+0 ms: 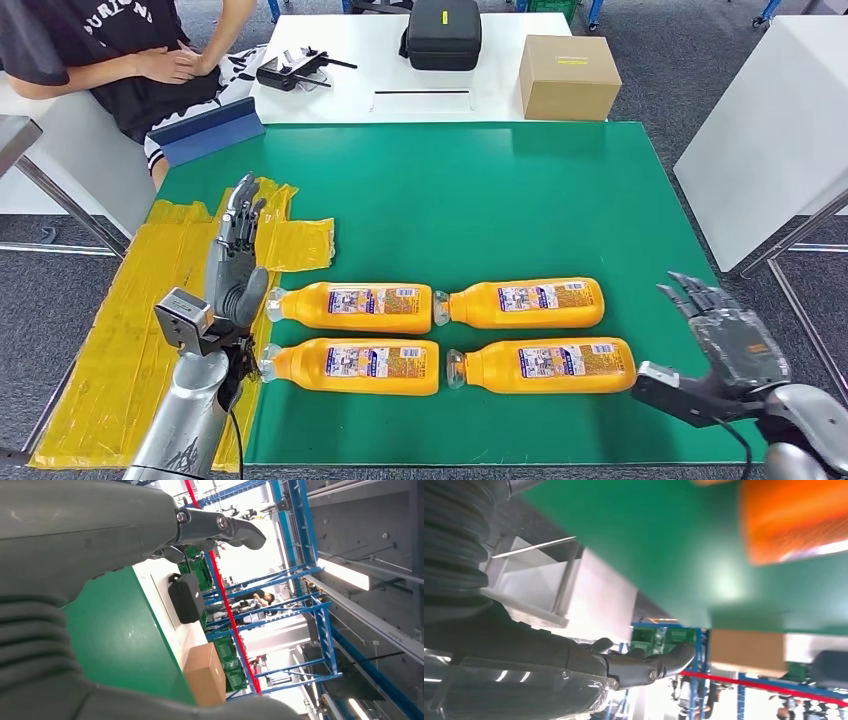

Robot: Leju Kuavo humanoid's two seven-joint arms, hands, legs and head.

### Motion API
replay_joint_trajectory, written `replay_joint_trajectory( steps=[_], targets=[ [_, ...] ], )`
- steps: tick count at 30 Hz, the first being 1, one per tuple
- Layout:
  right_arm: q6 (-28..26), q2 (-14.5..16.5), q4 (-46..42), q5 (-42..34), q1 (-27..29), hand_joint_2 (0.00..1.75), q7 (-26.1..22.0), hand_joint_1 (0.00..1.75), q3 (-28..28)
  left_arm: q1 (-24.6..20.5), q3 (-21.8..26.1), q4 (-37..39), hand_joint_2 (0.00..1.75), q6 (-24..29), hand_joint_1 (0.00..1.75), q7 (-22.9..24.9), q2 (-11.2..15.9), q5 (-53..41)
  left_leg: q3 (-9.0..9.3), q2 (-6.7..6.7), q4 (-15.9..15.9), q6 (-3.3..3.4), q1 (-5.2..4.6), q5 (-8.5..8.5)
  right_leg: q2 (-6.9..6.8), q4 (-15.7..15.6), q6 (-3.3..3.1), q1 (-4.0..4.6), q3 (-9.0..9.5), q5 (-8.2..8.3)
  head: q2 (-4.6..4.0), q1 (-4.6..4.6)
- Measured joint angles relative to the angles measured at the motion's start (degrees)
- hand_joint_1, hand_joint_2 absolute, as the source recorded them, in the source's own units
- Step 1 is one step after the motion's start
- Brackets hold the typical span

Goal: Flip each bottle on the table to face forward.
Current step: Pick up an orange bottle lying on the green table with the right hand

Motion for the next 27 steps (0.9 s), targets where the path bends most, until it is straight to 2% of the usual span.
replay_joint_trajectory(
  steps=[5,9,15,21,27],
  targets=[
    [-3.26,2.94,3.06,2.69,-2.22,1.75,1.05,0.0,6.37,-0.01,0.0,-0.03,0.0,0.06,0.0,0.11,-0.25,-0.42,-0.06,-0.08,0.0,0.0,-0.01,0.0,-0.06,0.0,0.01,-0.01,0.01,-0.01,0.0,-0.01],
    [-1.18,3.44,3.28,-0.21,-2.98,1.75,0.51,0.0,8.17,-0.04,0.01,-0.15,0.0,0.2,0.0,0.16,-0.44,-0.58,-0.06,-0.08,0.01,0.0,-0.03,0.0,-0.05,0.0,0.01,-0.02,0.02,-0.01,0.0,0.01],
    [6.07,0.22,2.53,-8.37,-4.93,1.75,-0.21,0.0,8.92,-0.13,0.05,-0.17,0.0,0.2,0.0,0.21,-0.46,-0.84,-0.06,-0.08,0.02,0.01,-0.16,0.0,-0.09,0.0,0.02,-0.07,0.02,0.0,0.0,0.01],
    [7.29,-1.61,2.65,-10.15,-6.39,1.75,0.04,0.0,10.15,-0.72,0.07,0.15,0.0,0.08,0.0,0.21,-0.5,-0.84,-0.01,-0.13,0.04,0.02,-0.18,0.0,-0.13,-0.01,0.02,-0.06,0.02,0.0,0.0,0.0],
    [9.15,-3.91,1.22,-12.2,-3.04,1.75,2.74,0.0,10.63,-1.13,0.1,0.5,0.0,-0.04,0.0,0.21,-0.52,-0.46,-0.06,-0.24,0.04,0.03,-0.18,-0.02,-0.15,-0.01,0.03,-0.05,0.01,-0.01,0.0,0.0]
  ],
)
